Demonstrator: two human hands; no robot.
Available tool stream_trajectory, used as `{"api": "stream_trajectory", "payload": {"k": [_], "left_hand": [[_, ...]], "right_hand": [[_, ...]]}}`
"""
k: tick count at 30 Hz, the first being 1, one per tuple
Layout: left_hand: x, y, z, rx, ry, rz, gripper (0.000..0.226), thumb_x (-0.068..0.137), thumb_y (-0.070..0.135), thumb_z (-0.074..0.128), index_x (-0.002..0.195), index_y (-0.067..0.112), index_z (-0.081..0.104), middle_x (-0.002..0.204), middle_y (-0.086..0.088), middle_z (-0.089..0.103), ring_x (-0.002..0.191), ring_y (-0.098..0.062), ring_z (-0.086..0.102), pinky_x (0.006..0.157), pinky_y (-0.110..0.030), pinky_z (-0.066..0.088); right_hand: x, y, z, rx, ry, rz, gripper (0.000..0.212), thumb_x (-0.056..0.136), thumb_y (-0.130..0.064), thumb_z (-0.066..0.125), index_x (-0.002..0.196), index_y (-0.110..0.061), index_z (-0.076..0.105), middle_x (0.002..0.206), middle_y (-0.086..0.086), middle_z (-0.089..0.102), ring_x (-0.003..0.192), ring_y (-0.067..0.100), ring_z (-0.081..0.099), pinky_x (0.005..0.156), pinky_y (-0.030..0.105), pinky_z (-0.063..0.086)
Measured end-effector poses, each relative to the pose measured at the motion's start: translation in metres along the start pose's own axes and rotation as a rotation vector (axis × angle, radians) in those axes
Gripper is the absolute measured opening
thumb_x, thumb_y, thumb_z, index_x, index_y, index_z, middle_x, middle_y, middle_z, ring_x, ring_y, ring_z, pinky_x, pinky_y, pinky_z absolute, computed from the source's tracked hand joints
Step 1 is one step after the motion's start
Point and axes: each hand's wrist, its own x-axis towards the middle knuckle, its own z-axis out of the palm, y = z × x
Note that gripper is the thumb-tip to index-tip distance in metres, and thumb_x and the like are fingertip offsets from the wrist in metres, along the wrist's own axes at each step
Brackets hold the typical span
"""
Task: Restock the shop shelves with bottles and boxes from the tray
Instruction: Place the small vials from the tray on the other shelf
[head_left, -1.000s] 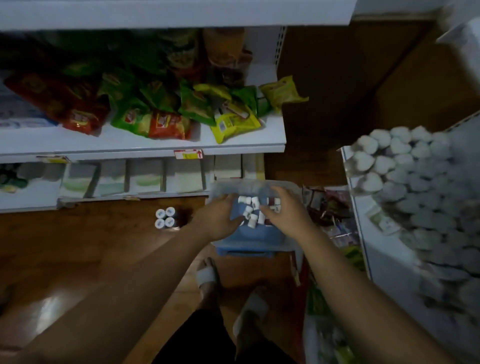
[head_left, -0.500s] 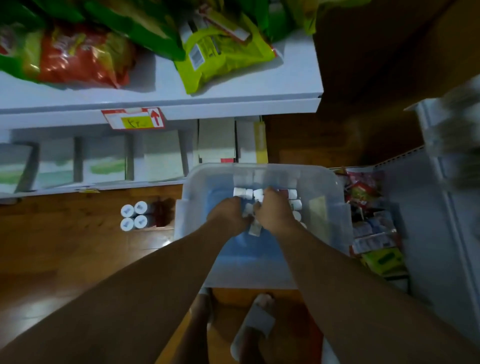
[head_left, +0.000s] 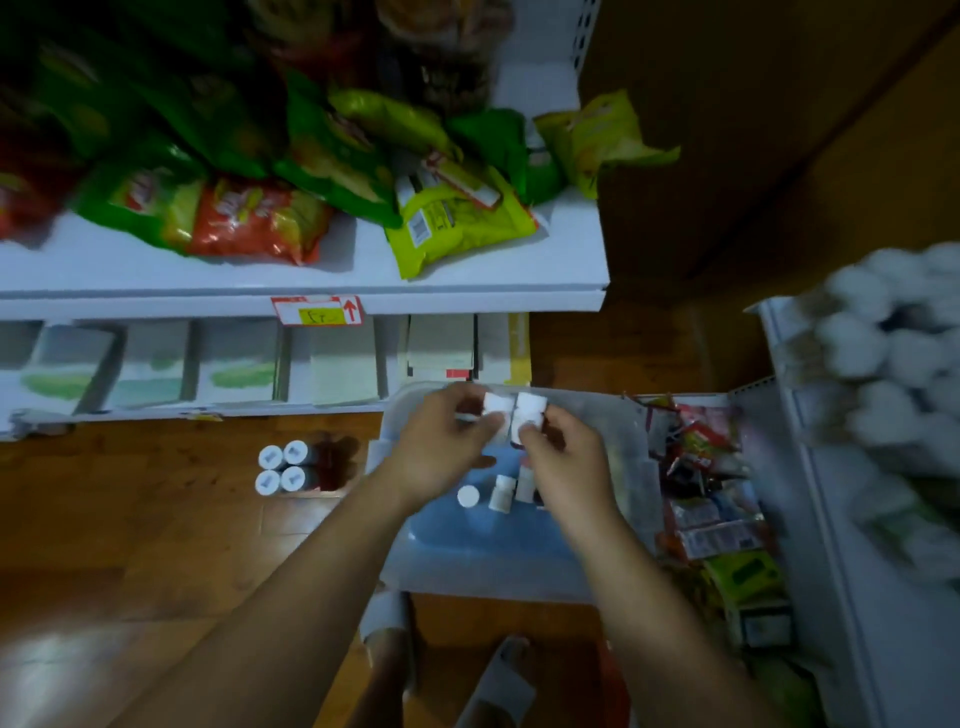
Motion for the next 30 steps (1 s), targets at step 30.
{"api": "stream_trajectory", "payload": {"k": [30], "left_hand": [[-0.345, 0.349, -0.09, -0.647, -0.102, 0.656, 0.045, 0.095, 0.005, 0.058, 0.138, 0.014, 0.066, 0.12, -0.024, 0.072, 0.101, -0.027, 0.07, 0.078, -0.028, 0.061]], "right_hand": [[-0.283, -0.354, -0.167, 0.936, -0.579, -0.383, 0.035, 0.107, -0.012, 0.045, 0.138, -0.013, 0.062, 0.115, 0.024, 0.065, 0.075, 0.021, 0.06, 0.067, 0.032, 0.046]]}}
